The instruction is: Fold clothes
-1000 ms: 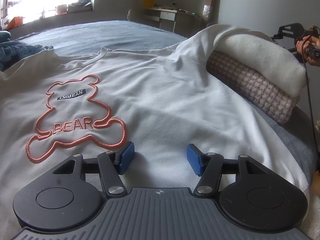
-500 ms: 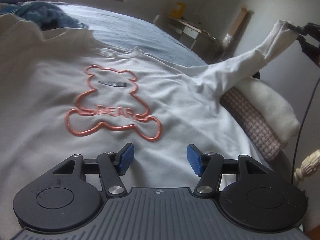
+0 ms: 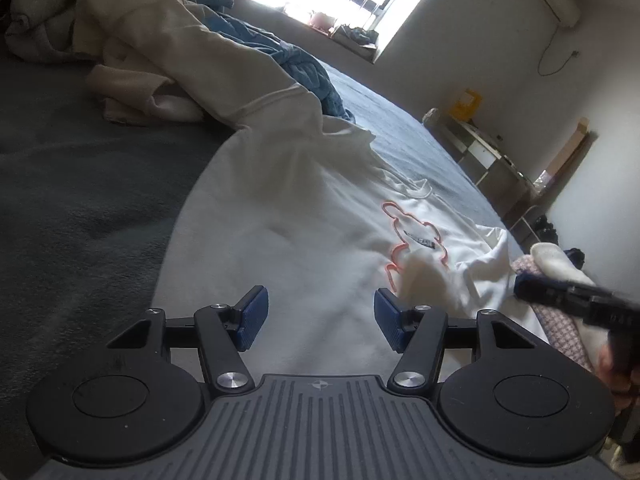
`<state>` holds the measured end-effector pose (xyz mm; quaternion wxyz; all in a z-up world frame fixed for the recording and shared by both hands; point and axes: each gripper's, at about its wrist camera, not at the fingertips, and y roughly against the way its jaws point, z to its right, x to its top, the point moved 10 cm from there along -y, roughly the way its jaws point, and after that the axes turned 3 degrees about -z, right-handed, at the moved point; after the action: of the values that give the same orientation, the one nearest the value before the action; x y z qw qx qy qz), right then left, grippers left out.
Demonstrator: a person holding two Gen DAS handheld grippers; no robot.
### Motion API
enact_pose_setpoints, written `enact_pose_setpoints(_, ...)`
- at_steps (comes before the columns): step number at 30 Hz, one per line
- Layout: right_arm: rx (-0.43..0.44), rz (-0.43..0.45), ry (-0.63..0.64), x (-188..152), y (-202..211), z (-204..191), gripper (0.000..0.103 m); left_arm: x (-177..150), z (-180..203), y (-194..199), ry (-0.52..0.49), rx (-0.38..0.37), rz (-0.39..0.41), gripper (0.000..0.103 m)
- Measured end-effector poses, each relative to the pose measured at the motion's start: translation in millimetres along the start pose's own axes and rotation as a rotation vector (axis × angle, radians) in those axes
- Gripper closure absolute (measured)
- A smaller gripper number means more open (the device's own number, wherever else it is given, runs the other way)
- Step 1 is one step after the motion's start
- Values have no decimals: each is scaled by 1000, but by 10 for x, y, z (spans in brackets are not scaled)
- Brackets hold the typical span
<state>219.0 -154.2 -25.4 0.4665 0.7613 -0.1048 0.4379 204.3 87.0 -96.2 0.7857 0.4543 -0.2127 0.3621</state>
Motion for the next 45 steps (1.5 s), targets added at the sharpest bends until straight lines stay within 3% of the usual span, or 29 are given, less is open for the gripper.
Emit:
enact_pose_setpoints(3, 39, -38, -43, -330, 99, -210, 50, 23, 30, 18, -13, -16, 7, 43)
enact_pose_setpoints(7, 90, 11, -158, -541, 973, -90, 50, 0, 263, -132, -65, -50, -25, 43)
enact_pose_setpoints(12, 80, 196, -257, -518, 2247, 54, 42, 33, 611, -388, -161, -55, -49, 42)
enact_pose_setpoints(16, 104, 338, -423, -464, 2700, 281, 39, 46, 899, -509, -298, -41, -46, 41)
enact_pose_setpoints(18, 75, 358, -479, -523, 2567, 455, 39, -5, 1013, -542, -377, -30, -53, 40)
enact_pose_setpoints(21, 77, 332, -585, -685, 2021, 732, 44, -95, 1099, -577, -473, 1, -64, 40)
enact_pose_setpoints(24, 118, 284, -673, -784, 1393, 928, 58, -135, 1107, -619, -527, 34, -73, 40)
enact_pose_setpoints(27, 92, 243, -703, -819, 787, 1081, 64, -130, 1179, -656, -607, 54, -57, 40)
enact_pose_setpoints(31, 33, 220, -730, -874, 314, 1266, 65, -209, 1361, -794, -799, 66, -32, 41)
enact_pose_setpoints(35, -7, 210, -729, -936, 0, 1375, 65, -350, 1394, -1016, -917, 84, -73, 58)
enact_pose_setpoints(38, -14, 222, -692, -975, -50, 1369, 68, -303, 1371, -1058, -857, 37, -100, 70)
enact_pose_setpoints(42, -8, 250, -647, -1023, -76, 1354, 68, -59, 1277, -1077, -612, -87, -159, 82)
enact_pose_setpoints(45, 6, 265, -641, -1035, -69, 1355, 68, 155, 1097, -1168, -403, -134, -206, 86)
